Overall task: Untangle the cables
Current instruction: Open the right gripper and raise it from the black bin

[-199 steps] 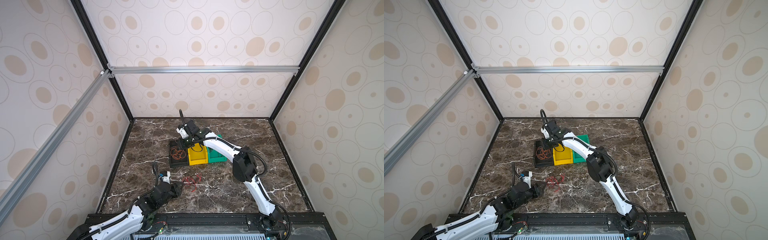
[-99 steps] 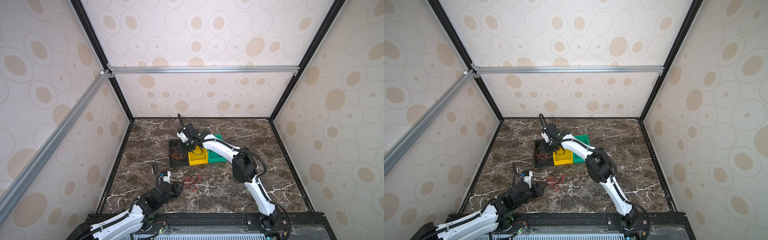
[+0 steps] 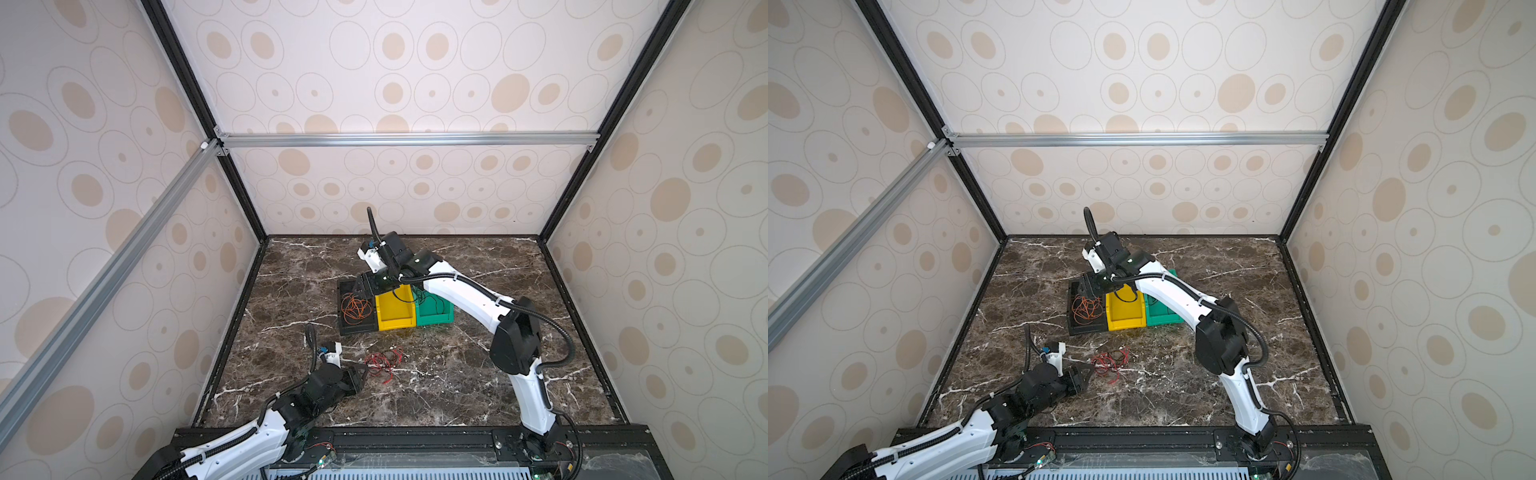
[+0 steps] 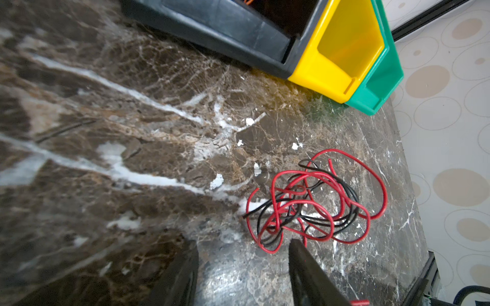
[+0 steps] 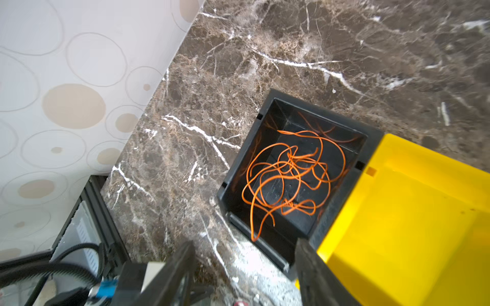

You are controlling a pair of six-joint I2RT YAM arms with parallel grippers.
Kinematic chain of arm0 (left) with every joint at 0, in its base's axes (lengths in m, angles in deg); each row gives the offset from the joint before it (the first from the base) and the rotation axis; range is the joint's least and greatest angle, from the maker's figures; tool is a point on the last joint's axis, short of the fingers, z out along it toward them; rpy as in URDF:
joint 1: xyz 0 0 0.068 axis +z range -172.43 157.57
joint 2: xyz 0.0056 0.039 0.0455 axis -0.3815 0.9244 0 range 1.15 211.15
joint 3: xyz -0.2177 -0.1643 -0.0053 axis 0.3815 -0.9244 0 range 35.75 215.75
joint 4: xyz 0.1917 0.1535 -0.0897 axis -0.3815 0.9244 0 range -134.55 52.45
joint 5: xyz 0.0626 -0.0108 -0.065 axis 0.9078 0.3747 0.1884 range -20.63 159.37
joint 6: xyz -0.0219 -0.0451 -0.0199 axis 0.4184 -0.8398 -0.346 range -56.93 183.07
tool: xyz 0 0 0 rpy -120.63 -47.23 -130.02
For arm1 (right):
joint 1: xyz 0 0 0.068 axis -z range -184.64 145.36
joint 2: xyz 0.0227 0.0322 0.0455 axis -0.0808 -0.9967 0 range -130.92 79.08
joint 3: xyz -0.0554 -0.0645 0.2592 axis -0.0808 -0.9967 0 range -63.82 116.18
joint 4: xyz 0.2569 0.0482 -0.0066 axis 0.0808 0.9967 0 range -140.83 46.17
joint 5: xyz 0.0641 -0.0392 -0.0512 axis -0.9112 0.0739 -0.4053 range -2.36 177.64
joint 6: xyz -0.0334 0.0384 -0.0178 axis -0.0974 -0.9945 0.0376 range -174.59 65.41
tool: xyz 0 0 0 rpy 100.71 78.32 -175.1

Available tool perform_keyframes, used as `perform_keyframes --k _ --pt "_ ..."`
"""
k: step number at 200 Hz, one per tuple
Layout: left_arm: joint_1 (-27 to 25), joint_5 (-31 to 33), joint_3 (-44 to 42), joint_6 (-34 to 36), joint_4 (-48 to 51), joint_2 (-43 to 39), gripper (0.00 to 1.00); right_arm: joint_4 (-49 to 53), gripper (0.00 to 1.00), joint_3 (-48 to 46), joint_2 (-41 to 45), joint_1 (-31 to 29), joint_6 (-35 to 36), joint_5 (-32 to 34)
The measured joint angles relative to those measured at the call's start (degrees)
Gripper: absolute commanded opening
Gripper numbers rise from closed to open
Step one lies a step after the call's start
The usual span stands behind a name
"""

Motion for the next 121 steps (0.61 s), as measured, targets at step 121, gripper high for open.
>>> perform_keyframes --k 121 --pt "0.0 -5.2 4.2 4.7 -7.8 13.2 0.64 -10.2 0.57 -52.0 30.2 0.2 -8.1 2.0"
